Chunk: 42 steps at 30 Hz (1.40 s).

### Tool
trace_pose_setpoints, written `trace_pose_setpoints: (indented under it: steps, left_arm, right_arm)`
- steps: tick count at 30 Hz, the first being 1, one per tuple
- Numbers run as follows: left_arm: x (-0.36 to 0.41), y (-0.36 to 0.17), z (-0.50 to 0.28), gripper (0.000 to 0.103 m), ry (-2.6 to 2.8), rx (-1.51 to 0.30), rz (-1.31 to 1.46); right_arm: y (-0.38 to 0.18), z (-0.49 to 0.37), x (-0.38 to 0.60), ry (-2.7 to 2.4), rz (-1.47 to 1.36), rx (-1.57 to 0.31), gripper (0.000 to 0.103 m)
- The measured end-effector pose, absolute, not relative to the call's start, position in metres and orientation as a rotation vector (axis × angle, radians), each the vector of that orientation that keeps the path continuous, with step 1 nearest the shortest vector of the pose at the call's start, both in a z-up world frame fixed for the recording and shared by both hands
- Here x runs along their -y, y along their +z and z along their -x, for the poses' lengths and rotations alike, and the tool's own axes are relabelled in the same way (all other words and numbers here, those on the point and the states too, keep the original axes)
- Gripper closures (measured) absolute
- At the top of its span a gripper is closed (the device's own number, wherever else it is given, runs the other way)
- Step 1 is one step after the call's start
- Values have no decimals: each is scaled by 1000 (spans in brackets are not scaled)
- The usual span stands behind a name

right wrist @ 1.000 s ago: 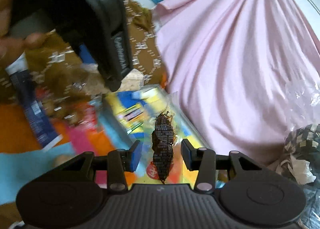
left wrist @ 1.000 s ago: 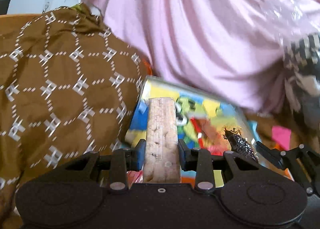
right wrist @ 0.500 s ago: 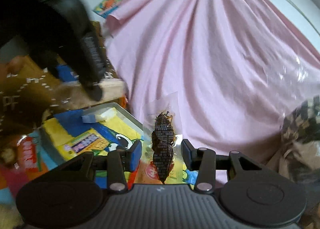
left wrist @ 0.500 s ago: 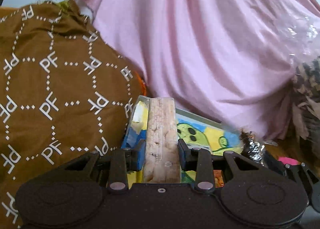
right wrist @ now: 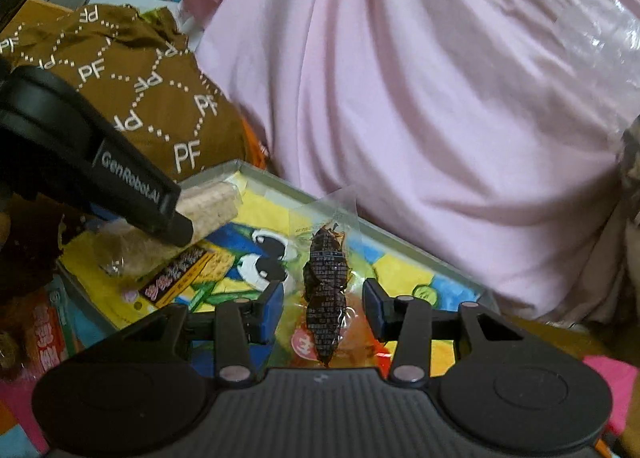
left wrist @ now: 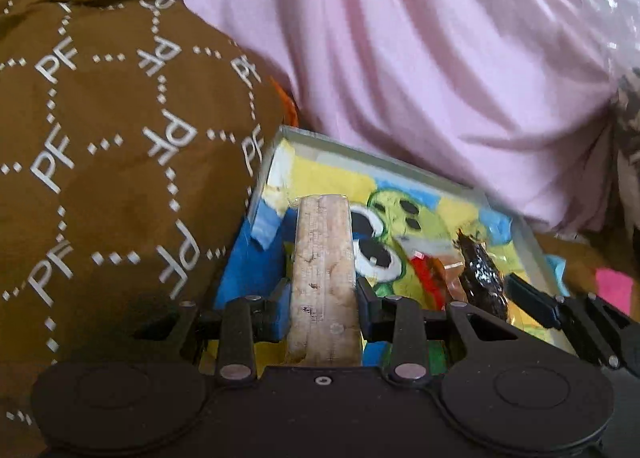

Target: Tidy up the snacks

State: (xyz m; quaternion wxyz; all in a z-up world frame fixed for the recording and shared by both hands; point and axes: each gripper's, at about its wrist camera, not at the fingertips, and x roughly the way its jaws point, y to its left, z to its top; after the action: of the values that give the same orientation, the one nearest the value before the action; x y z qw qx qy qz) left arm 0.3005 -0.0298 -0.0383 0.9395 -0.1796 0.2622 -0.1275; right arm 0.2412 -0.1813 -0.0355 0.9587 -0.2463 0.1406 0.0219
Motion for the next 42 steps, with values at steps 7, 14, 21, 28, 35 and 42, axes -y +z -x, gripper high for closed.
trace_pose_setpoints:
  steps: [7,14,21,28,35,42]
  left_arm:
    - [36,-44,-304,68,-257,-550,342]
    - [32,-41,-303,59,-263,-557,381]
    - [21,-20,-282,38,-237,-498,396]
    - [17,10,-244,14,-230,-412,338]
    - [16,43,-200,1,-228,-305,292]
    - [9,65,-158,1,-205,-245,263]
  right_arm:
    - [-41,-252,187,46,449,-342,55]
    - [-40,-251,186,38,449,-350,30]
    - [-23,-231,192,-4,407,-302,14]
    - [12,-191,205,-41,328,-203,3]
    - [39,-148,217,-63,257,-121,0]
    - [55,-109,227,-76,180,-65,0]
